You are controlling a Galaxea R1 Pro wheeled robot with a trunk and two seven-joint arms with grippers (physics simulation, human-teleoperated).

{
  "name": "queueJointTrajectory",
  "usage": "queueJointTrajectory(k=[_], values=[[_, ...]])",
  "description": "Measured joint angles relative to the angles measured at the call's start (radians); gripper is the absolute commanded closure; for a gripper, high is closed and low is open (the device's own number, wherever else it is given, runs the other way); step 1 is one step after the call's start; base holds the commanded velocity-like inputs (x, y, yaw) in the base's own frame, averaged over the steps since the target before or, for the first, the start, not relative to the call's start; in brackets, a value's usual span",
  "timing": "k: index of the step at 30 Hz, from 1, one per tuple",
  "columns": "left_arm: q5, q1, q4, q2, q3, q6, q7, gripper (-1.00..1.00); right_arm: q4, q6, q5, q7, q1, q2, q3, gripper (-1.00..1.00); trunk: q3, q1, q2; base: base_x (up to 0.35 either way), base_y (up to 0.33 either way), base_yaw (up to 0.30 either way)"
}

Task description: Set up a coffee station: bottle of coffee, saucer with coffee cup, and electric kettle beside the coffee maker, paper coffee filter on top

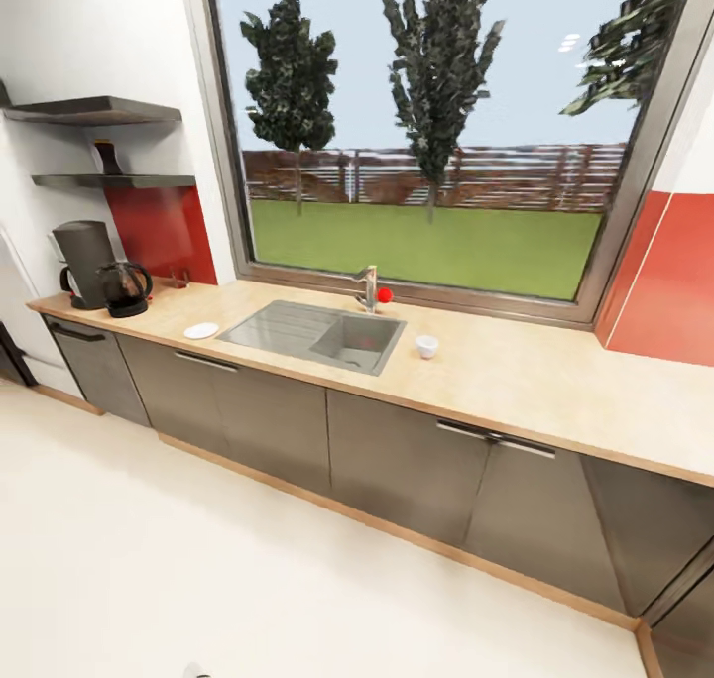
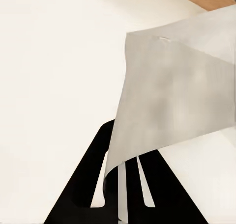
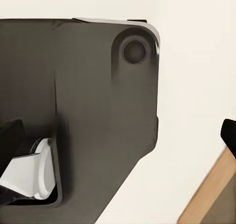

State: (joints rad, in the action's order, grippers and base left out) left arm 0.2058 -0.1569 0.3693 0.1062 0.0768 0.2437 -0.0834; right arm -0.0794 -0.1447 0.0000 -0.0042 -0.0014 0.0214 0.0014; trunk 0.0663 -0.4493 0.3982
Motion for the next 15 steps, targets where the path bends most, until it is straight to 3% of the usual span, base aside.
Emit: queueJointTrajectory(k=[5, 15], values=[[0.003, 0.0, -0.001, 0.001, 0.002, 0.0, 0.0, 1.0, 0.0, 0.0, 0.0, 0.0, 0.0, 0.001, 0.0, -1.0, 0.0, 0.0, 0.0, 0.179, 0.06, 0.283], [0.003, 0.0, -0.001, 0.0, 0.002, 0.0, 0.0, 1.0, 0.0, 0.0, 0.0, 0.0, 0.0, 0.002, 0.002, -1.0, 0.0, 0.0, 0.0, 0.277, 0.167, 0.283]])
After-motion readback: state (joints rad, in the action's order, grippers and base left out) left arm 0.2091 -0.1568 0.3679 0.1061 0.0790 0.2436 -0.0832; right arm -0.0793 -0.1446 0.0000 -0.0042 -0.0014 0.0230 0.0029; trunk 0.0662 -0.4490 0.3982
